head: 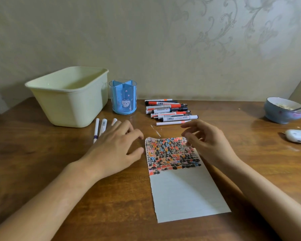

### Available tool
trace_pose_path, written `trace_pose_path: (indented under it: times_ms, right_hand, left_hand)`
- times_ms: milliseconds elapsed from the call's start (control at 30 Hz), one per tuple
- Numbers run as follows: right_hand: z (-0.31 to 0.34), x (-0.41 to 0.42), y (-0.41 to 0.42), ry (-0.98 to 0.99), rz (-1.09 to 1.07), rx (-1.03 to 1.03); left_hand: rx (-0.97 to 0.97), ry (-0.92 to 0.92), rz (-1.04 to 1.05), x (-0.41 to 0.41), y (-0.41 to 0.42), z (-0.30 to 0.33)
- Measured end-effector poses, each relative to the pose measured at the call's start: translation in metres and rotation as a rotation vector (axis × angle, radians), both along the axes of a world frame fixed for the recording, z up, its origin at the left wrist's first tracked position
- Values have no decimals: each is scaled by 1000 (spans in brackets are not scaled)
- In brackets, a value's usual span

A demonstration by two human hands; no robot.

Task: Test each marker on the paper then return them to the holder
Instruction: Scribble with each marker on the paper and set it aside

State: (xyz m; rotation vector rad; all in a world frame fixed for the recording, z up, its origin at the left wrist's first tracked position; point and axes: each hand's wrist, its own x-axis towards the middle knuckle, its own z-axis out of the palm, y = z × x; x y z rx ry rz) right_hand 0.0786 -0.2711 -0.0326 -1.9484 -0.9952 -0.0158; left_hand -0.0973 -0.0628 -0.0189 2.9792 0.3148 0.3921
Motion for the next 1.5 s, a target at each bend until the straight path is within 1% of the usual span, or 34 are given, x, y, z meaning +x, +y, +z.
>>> trace_pose_path:
  times_ms: [167,300,433,600,733,833,1067,1167,1267,1300,1367,1433,1500]
  right_hand:
    - [-4,21,-7,-125,-165,-71]
    - [-6,27,-4,-258,-221,-248]
    - [-1,30,9,-349,-184,-418]
    - [4,45,30,-487,-177,-533]
    - [4,55,42,-520,-177,-599]
    - [3,58,46,-525,-179,-622]
    - [1,61,47,-519,-188,-592]
    - [2,60,45,-482,-185,-612]
    - [7,56,40,-394,-136,-639]
    - [9,53,37,-337,-110,-597]
    - [16,42,28,-179,-65,-442]
    - [25,25,19,32,2,-255]
    - [29,6,11,261,106,-114]
  left_hand:
    - [-84,243,-89,1,-11,1]
    - [-73,339,-96,0,-16,0]
    - [-59,376,-100,0,-16,-3]
    - [-84,391,-94,0,-14,-3]
    - [-90,402,-99,-2,-15,-1]
    - [-90,404,-111,-3,-15,0]
    - [-99,408,-119,-4,-15,1]
    - [-111,414,-116,-5,-15,3]
    - [-123,404,-112,-4,-16,3]
    - [-127,401,-110,-4,-16,3]
    - [-132,395,-109,-4,-16,3]
    - [-137,378,-109,-3,-16,2]
    - [-140,357,-109,-2,-15,1]
